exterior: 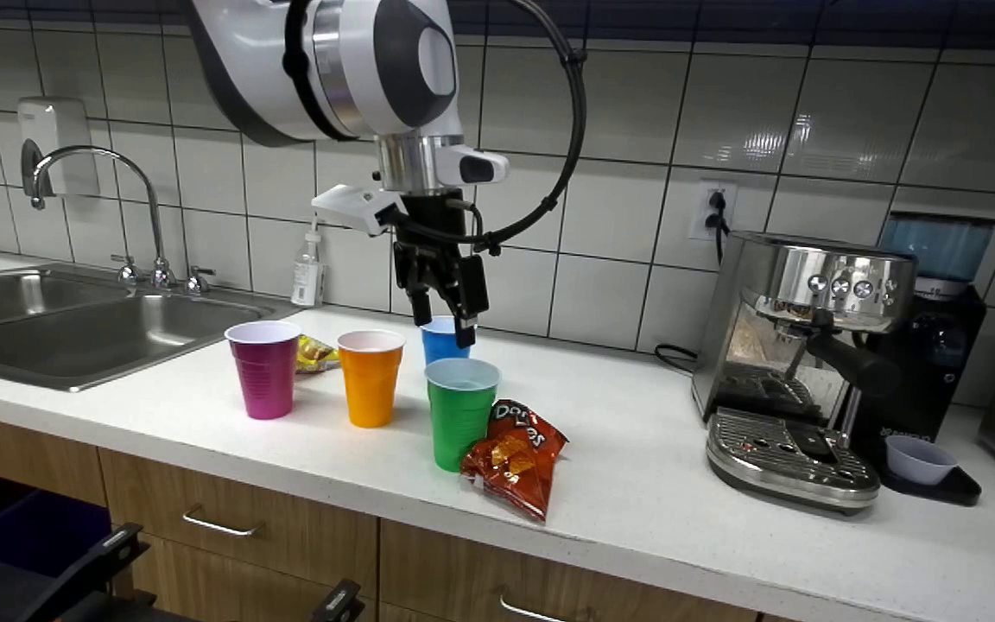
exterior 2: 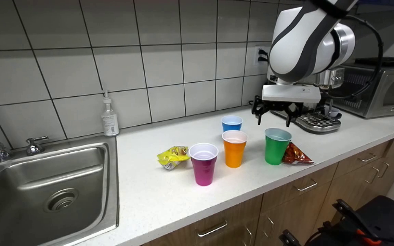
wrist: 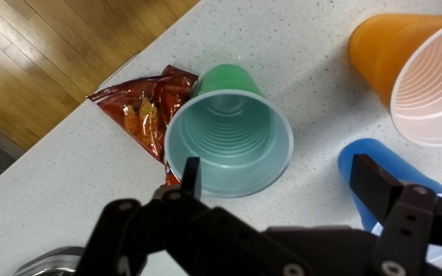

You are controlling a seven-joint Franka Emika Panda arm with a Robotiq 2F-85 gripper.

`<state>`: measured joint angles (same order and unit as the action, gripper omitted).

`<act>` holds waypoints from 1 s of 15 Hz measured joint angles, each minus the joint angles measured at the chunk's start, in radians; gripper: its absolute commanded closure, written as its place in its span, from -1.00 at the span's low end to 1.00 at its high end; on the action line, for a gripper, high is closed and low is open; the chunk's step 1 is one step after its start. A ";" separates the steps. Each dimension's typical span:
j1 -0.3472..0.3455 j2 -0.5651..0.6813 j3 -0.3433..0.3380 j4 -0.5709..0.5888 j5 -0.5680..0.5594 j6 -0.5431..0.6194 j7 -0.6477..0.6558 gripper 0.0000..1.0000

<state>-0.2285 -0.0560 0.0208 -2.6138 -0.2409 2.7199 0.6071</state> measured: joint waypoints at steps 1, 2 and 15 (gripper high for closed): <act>0.006 0.014 -0.009 0.006 0.000 0.000 0.000 -1.00; 0.013 0.026 -0.018 0.011 0.000 0.000 0.000 -1.00; 0.115 0.140 -0.105 0.071 0.000 0.001 0.030 -1.00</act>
<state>-0.1135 0.0843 -0.0847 -2.5425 -0.2408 2.7207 0.6370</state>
